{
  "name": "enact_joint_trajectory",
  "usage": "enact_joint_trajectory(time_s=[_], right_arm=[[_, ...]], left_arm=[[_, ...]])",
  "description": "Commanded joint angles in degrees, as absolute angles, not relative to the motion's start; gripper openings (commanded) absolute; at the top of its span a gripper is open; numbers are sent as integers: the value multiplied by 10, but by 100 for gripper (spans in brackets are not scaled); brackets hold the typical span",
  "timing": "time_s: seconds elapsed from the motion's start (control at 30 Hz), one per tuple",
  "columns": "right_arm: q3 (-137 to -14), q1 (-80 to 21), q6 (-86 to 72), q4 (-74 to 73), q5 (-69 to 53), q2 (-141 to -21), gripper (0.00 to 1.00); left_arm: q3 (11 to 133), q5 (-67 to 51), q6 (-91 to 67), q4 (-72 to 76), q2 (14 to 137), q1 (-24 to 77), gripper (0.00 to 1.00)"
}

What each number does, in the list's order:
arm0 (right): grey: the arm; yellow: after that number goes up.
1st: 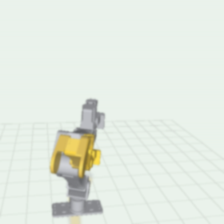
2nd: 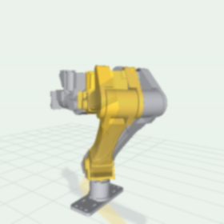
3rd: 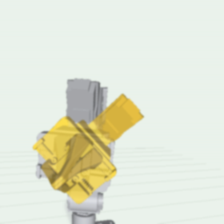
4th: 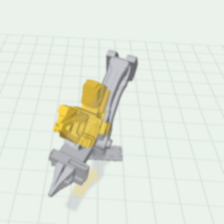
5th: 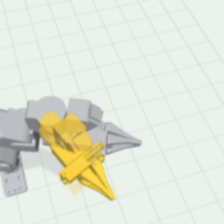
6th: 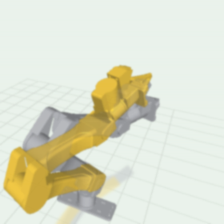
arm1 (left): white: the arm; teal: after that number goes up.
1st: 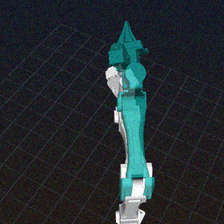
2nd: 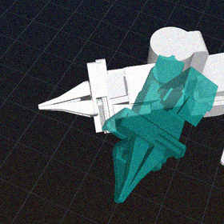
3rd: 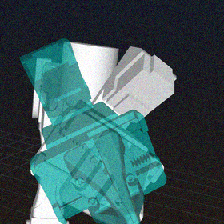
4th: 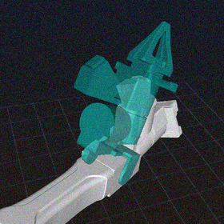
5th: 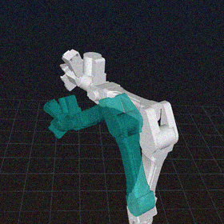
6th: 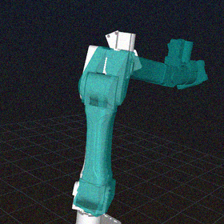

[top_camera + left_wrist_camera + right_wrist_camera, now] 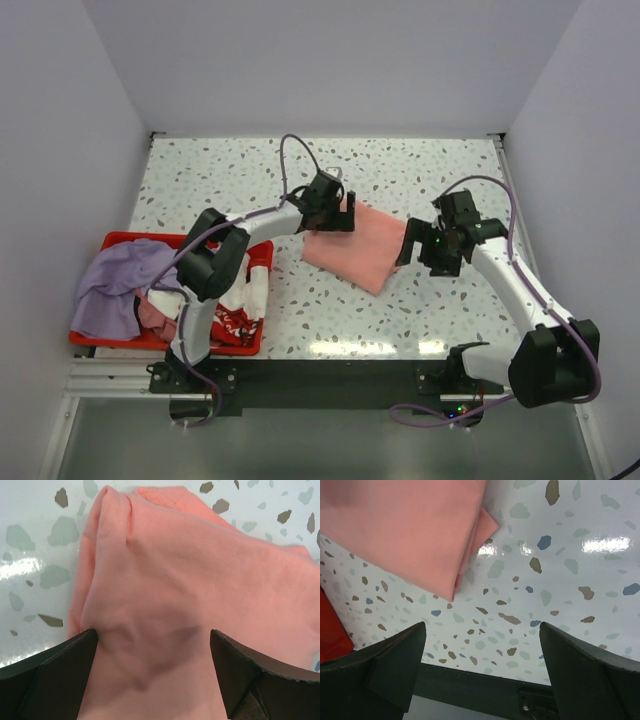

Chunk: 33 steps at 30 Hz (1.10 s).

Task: Fold and stack the t-shirts
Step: Fold the tshirt, then neatly place the folded tshirt to the corner

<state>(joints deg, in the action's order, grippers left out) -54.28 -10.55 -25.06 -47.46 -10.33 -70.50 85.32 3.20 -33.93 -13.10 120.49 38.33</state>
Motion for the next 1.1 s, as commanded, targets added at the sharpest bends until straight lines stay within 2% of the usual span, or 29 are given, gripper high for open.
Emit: enact_joint_trajectory(time_s=[0.0,0.2,0.4,0.67,0.77,0.87,0.9,1.07], right_arm=[[-551,-105,-248,-495,-65,-681,99],[-546,-104,-221,-497,-63,-646,99],[-527,-105,-199,-502,-44,-614,99],[-522,-104,-182,-498,-41,-609,99],[-518,-105,-178,-497,-39,-607,99],[-514,-104,-175,-493,-39,-609,99],[-513,-104,-174,-491,-39,-612,99],[-512,-105,-169,-485,-41,-618,99]], left_arm=[[806,24,-364,-136,1159,381,100],[809,28,-327,-142,1102,386,100],[759,74,-309,-154,1057,388,100],[787,97,-283,-170,1103,376,100],[806,99,-279,-181,1138,374,91],[817,94,-279,-186,1158,374,78],[820,94,-280,-186,1163,374,71],[824,87,-286,-188,1179,374,53]])
